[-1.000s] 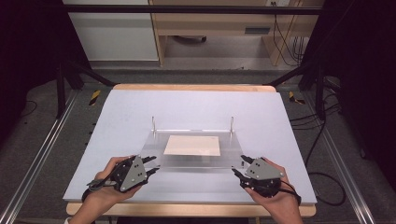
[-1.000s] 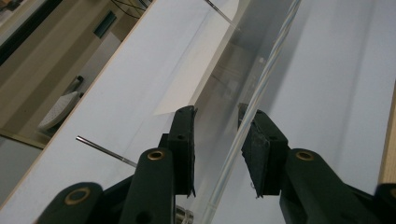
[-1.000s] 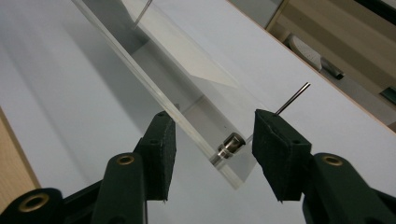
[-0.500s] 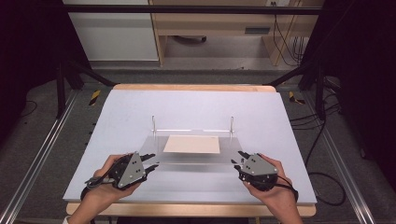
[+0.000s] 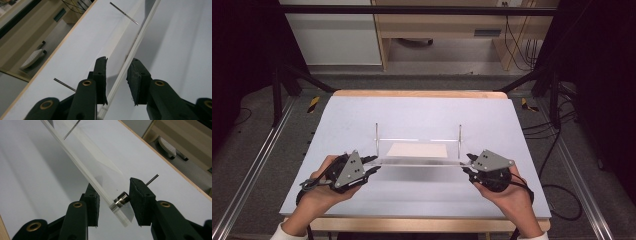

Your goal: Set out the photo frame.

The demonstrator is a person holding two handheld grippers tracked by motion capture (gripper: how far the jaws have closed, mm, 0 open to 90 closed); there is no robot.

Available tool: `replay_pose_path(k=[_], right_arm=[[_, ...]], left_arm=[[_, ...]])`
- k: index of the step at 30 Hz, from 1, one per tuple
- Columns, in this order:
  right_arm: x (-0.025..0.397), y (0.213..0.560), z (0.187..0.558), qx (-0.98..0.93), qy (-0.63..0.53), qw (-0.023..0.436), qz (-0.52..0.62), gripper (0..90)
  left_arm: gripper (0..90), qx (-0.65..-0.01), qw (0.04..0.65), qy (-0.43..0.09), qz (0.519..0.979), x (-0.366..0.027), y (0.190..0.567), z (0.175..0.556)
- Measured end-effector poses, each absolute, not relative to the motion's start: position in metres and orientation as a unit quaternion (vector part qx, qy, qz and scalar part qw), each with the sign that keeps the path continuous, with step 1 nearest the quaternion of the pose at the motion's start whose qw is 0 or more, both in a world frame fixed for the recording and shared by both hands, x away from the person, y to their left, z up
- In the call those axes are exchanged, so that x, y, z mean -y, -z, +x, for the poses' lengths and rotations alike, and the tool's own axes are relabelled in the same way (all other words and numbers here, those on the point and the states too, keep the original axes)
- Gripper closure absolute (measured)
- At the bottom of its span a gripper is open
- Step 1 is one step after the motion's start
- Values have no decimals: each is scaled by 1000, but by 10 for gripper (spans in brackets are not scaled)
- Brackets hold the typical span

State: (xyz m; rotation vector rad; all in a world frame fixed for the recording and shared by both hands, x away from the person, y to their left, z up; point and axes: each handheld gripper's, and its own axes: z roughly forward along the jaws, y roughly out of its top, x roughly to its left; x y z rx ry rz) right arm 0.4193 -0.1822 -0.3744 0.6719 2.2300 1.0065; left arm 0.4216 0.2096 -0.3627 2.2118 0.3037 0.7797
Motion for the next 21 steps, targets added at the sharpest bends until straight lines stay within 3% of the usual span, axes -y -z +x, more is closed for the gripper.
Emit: replay_pose_path(k=[8,21], right_arm=[[187,356,439,-844,-387,271,253,617],[194,348,459,-809,-435,285,274,577]], left_arm=[[682,-120,373,-303,868,-208,344,439],[655,-125,379,-294,868,-208,322,468]])
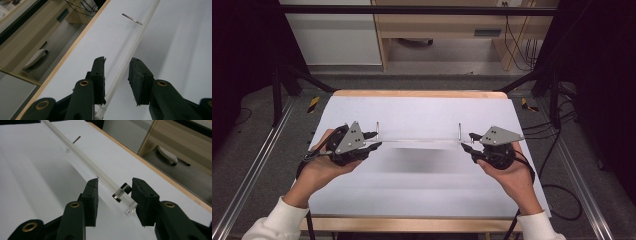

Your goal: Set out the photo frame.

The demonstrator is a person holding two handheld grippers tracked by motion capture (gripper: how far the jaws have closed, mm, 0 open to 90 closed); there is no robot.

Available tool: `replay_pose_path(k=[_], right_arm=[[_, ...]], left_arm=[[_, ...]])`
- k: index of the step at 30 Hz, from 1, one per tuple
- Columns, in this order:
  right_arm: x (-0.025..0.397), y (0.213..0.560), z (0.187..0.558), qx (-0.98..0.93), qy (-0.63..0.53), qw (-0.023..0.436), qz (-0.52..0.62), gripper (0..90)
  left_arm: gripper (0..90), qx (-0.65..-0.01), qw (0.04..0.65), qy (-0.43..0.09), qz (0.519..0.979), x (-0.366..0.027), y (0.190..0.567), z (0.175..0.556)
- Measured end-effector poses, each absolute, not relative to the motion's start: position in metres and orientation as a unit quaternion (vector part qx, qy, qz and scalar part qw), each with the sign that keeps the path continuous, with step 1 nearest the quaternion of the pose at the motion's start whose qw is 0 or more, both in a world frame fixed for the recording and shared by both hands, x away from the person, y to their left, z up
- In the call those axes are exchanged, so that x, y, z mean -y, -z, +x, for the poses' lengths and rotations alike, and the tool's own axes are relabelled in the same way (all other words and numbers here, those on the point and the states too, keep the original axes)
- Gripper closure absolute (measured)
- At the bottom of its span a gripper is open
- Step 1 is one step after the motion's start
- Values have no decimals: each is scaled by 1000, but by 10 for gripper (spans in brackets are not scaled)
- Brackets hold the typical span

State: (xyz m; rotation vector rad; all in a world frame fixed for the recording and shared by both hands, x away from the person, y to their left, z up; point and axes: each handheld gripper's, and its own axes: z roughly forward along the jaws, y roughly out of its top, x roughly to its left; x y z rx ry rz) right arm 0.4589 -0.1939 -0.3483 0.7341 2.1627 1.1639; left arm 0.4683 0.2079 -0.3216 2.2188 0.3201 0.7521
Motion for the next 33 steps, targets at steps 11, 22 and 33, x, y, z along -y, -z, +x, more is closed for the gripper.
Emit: replay_pose_path(k=[11,22,33], right_arm=[[190,346,470,-784,-448,319,288,552],[190,340,483,-776,-455,321,296,547],[188,335,493,-775,-450,322,307,545]], left_arm=[[637,-128,384,-290,867,-208,309,489],[623,-132,390,-287,865,-208,303,504],[450,-172,451,-296,824,-213,297,509]])
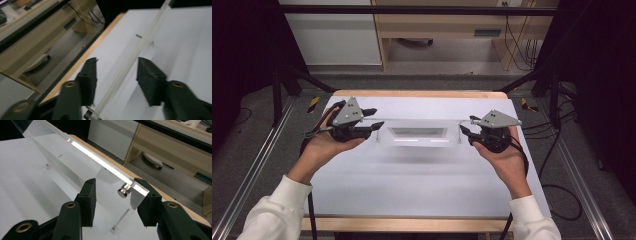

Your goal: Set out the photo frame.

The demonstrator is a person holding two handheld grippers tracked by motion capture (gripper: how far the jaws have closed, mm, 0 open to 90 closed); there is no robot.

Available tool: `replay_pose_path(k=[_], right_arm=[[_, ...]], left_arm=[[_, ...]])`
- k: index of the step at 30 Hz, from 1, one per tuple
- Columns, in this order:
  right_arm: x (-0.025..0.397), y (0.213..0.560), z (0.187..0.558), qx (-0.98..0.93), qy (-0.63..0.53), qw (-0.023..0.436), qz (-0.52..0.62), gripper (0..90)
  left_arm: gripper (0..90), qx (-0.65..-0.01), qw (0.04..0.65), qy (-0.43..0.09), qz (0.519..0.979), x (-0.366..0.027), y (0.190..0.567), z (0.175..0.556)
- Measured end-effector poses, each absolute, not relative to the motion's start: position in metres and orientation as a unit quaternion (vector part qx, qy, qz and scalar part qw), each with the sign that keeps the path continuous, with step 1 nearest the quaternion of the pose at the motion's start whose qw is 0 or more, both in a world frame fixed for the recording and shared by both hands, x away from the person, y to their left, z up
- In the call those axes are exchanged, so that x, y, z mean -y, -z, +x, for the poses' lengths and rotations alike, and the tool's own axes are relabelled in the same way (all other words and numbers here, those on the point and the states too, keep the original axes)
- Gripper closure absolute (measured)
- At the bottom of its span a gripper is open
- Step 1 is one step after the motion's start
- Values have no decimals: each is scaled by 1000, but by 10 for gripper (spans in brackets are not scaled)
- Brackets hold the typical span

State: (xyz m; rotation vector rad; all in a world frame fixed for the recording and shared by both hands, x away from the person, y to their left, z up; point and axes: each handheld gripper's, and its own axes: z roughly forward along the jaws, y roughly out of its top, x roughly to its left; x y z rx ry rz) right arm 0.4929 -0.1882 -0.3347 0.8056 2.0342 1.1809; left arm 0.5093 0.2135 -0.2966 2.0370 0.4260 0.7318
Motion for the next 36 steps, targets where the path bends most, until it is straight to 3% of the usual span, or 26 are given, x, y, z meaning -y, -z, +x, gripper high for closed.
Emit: replay_pose_path(k=[3,13,36], right_arm=[[188,333,498,-773,-450,321,313,542],[188,328,513,-768,-455,316,323,531],[190,324,543,-754,-469,309,341,524]], left_arm=[[329,-202,479,-309,797,-221,292,507],[169,-282,502,-309,757,-248,305,503],[149,-353,492,-274,747,-264,360,507]])
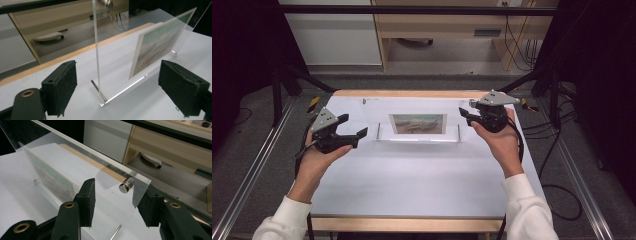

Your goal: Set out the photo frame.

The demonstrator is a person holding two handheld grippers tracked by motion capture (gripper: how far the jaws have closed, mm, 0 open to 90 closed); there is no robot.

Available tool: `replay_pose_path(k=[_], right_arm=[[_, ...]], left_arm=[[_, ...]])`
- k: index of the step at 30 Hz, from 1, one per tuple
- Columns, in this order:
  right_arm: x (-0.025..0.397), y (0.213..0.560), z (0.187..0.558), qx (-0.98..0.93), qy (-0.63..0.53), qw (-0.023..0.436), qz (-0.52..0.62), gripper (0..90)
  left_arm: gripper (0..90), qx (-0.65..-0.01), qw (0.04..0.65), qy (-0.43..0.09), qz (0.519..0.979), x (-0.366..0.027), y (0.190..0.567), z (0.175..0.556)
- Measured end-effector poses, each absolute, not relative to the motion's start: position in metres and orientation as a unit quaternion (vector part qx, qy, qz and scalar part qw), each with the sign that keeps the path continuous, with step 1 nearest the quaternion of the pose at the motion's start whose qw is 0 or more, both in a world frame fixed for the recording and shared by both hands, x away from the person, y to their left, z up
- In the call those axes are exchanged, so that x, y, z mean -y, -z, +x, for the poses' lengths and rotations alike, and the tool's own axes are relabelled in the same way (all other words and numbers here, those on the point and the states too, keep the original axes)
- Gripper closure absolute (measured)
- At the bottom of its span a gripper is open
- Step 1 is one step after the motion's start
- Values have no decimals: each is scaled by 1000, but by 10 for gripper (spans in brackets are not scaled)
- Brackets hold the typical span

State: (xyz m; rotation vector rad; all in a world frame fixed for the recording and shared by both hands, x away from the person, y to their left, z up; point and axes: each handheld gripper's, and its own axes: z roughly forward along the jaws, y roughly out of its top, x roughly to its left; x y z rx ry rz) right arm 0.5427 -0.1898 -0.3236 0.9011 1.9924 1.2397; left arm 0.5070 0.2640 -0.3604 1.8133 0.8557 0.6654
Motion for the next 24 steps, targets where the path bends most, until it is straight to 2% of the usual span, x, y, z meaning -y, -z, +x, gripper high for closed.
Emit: replay_pose_path(k=[9,24], right_arm=[[191,323,554,-747,-476,304,350,524],[192,323,578,-735,-488,289,371,526]], left_arm=[[137,-374,479,-261,750,-269,389,501],[125,-388,465,-232,761,-266,415,488]])
